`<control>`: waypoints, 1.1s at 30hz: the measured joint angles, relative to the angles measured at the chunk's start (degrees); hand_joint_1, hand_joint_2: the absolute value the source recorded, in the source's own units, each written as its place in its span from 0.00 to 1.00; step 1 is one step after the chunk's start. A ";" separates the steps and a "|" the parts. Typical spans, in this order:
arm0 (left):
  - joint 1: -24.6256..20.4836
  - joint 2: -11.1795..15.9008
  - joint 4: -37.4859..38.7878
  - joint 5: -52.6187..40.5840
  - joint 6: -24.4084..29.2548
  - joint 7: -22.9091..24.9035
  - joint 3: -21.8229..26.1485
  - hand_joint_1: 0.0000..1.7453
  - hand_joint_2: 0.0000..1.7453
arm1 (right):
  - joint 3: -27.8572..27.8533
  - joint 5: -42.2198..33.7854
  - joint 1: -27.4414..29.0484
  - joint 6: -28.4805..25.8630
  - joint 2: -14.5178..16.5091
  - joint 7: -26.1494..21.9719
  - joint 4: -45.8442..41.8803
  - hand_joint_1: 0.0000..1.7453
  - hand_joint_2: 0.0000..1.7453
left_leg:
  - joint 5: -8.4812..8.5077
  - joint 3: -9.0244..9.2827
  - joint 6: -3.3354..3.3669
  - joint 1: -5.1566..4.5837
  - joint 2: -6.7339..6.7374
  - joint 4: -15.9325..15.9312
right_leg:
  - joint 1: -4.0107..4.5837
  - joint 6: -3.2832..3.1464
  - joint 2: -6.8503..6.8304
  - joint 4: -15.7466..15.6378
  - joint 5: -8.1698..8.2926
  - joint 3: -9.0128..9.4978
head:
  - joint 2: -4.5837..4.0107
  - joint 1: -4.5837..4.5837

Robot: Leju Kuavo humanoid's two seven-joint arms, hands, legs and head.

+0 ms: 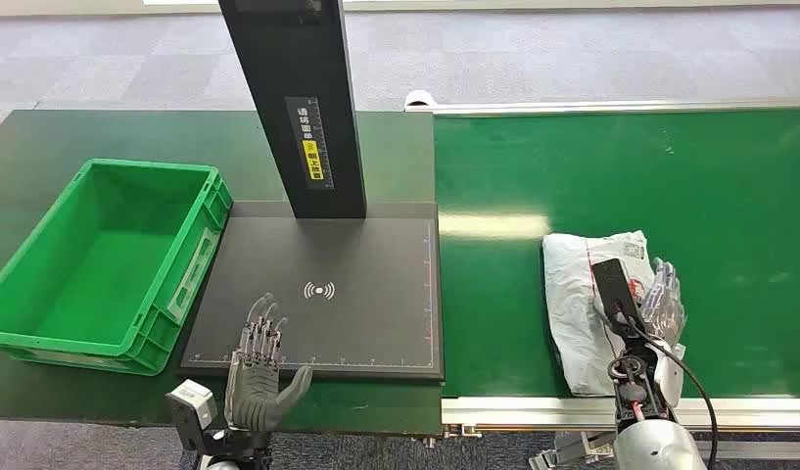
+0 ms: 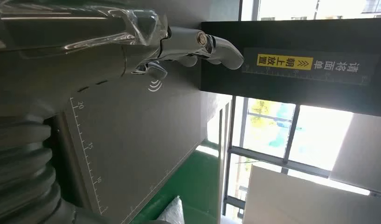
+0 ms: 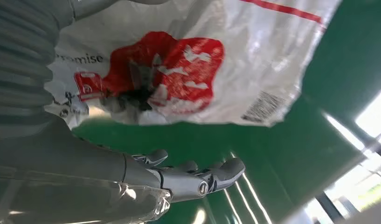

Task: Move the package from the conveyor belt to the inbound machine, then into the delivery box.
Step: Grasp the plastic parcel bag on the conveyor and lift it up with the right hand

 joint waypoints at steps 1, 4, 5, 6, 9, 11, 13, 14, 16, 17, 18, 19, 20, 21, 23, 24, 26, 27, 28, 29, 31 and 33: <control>-0.03 0.00 0.02 0.00 0.00 0.00 -0.09 0.00 1.00 | -0.22 -0.04 -0.21 1.25 -0.25 1.04 0.48 0.00 1.00 | 0.00 0.00 0.00 0.00 0.00 0.00 | 0.00 0.00 0.00 0.00 0.00 0.00 | 0.00 0.00; -0.32 0.00 0.17 -0.01 -0.08 0.00 -0.49 0.00 1.00 | -1.11 0.09 -1.15 5.92 -1.17 5.93 2.55 0.00 1.00 | 0.00 0.01 0.00 0.00 0.01 0.00 | 0.00 0.00 0.00 0.00 0.00 0.01 | -0.01 0.01; -0.51 0.01 0.30 -0.01 -0.15 0.00 -0.59 0.00 1.00 | -1.38 0.24 -1.50 7.25 -1.41 7.83 3.26 0.00 1.00 | 0.00 0.01 0.00 0.00 0.00 0.01 | 0.00 0.00 0.00 0.00 0.00 0.01 | 0.00 0.01; -0.72 0.01 0.48 -0.01 -0.23 0.00 -0.64 0.00 1.00 | -1.61 0.37 -1.84 8.44 -1.57 9.61 3.89 0.00 1.00 | 0.00 0.03 0.00 0.00 0.01 0.01 | 0.00 0.00 0.00 0.00 0.00 0.01 | 0.01 0.00; -1.27 0.02 1.03 -0.01 -0.32 0.00 -0.97 0.00 1.00 | -2.24 0.47 -2.62 11.63 -1.72 13.54 5.18 0.00 1.00 | 0.00 0.08 0.00 0.01 0.01 0.01 | 0.01 0.00 0.01 0.00 0.00 0.05 | 0.00 0.00; -1.62 0.05 1.33 -0.01 -0.23 0.00 -1.42 0.00 1.00 | -2.64 0.53 -2.96 13.12 -1.71 14.81 5.64 0.49 1.00 | 0.00 0.12 0.00 0.02 0.01 0.01 | 0.02 0.00 0.01 0.00 -0.01 0.10 | -0.01 0.00; -2.00 0.14 1.60 0.00 0.04 0.00 -1.90 0.00 1.00 | -2.97 0.62 -3.18 13.97 -1.70 15.23 5.89 0.99 1.00 | -0.02 0.22 0.02 0.02 0.01 0.01 | 0.02 0.03 0.00 0.00 -0.03 0.23 | 0.00 0.00; -2.15 0.19 1.69 0.00 0.28 0.00 -2.10 0.00 1.00 | -3.10 0.62 -3.22 14.13 -1.70 15.06 5.95 1.00 1.00 | -0.03 0.28 0.04 0.01 0.00 0.01 | 0.02 0.05 0.00 -0.01 -0.04 0.30 | 0.01 0.01; -2.28 0.32 1.69 -0.12 1.36 0.00 -2.37 0.00 1.00 | -3.45 0.31 -3.20 13.63 -1.71 13.42 6.00 1.00 1.00 | -0.05 0.35 0.07 0.01 0.01 0.01 | 0.01 0.08 0.00 -0.01 -0.06 0.40 | -0.01 0.02; -2.20 0.43 1.41 -0.38 2.57 0.00 -2.51 0.00 1.00 | -3.75 -0.05 -3.14 12.94 -1.71 11.69 6.00 1.00 1.00 | -0.05 0.35 0.07 0.00 0.01 0.01 | 0.01 0.08 0.00 -0.01 -0.05 0.42 | -0.01 0.02; -2.03 0.59 0.82 -0.78 4.37 0.00 -2.77 0.00 1.00 | -4.11 -0.51 -3.00 12.01 -1.70 9.31 6.00 1.00 1.00 | -0.05 0.34 0.07 -0.01 0.02 0.01 | 0.00 0.09 0.00 -0.01 -0.04 0.42 | -0.01 0.02; -1.80 0.80 -0.07 -1.30 6.66 0.00 -3.17 0.00 1.00 | -4.47 -0.97 -2.79 10.96 -1.67 6.40 5.98 1.00 1.00 | -0.05 0.33 0.08 -0.01 0.02 0.02 | -0.01 0.11 0.00 -0.01 -0.03 0.42 | -0.01 0.01; -1.48 1.12 -1.32 -1.89 9.44 0.00 -3.72 0.00 1.00 | -4.75 -1.36 -2.54 9.87 -1.56 2.94 5.89 1.00 1.00 | -0.04 0.32 0.09 -0.02 0.02 0.02 | -0.02 0.11 0.00 -0.01 -0.01 0.41 | -0.01 0.01; -1.13 1.50 -2.69 -2.43 12.17 0.00 -4.36 0.00 1.00 | -4.91 -1.62 -2.29 8.92 -1.36 -0.42 5.69 1.00 1.00 | -0.04 0.31 0.09 -0.02 0.02 0.02 | -0.03 0.12 -0.01 -0.01 -0.01 0.40 | -0.01 0.01; -0.37 2.37 -5.40 -3.23 16.48 0.00 -5.61 0.00 1.00 | -4.99 -1.81 -1.97 7.48 -0.70 -5.57 4.91 1.00 1.00 | -0.03 0.31 0.09 -0.02 0.01 0.02 | -0.03 0.12 -0.01 -0.01 0.00 0.37 | -0.01 0.00; -0.01 2.76 -6.50 -3.45 17.62 0.00 -6.11 0.00 1.00 | -4.99 -1.83 -1.90 7.11 -0.35 -6.85 4.45 1.00 1.00 | -0.03 0.31 0.09 -0.02 0.01 0.02 | -0.03 0.12 -0.01 0.00 -0.01 0.35 | -0.01 -0.01; 0.57 3.37 -8.22 -3.62 18.57 0.00 -6.91 0.00 1.00 | -4.99 -1.84 -1.84 6.79 0.25 -7.82 3.66 1.00 1.00 | -0.03 0.29 0.08 -0.02 0.00 0.02 | -0.02 0.12 -0.01 0.00 -0.02 0.33 | 0.01 -0.01; 0.79 3.60 -8.88 -3.66 18.74 0.00 -7.21 0.00 1.00 | -4.99 -1.84 -1.84 6.74 0.50 -7.96 3.36 1.00 1.00 | -0.03 0.28 0.08 -0.02 -0.01 0.02 | -0.02 0.12 -0.01 0.00 -0.02 0.32 | 0.00 -0.01; 0.97 3.82 -9.45 -3.70 19.05 0.00 -7.50 0.00 1.00 | -4.99 -1.84 -1.81 6.59 0.72 -8.25 3.05 1.00 1.00 | -0.03 0.26 0.08 -0.02 -0.01 0.02 | -0.01 0.12 -0.01 0.00 -0.03 0.31 | 0.01 -0.01; 1.14 4.04 -9.95 -3.80 19.64 0.00 -7.74 0.00 1.00 | -4.92 -1.87 -1.70 6.20 1.01 -8.88 2.66 1.00 1.00 | -0.03 0.23 0.08 -0.02 -0.01 0.02 | -0.01 0.13 -0.01 0.00 -0.03 0.30 | 0.01 0.00; 1.52 4.48 -10.97 -4.18 22.64 0.00 -8.18 0.00 1.00 | -4.32 -2.13 -0.98 4.47 2.02 -11.48 0.87 1.00 1.00 | -0.03 0.19 0.08 -0.02 -0.01 0.02 | -0.01 0.13 -0.01 0.00 -0.03 0.28 | 0.01 0.01; 2.15 5.00 -12.17 -4.46 26.98 0.00 -8.49 0.00 1.00 | -2.52 -2.82 1.00 2.78 4.02 -13.88 -3.64 1.00 1.00 | -0.04 0.17 0.08 -0.02 0.00 0.02 | -0.01 0.13 -0.01 0.01 -0.04 0.25 | 0.00 0.00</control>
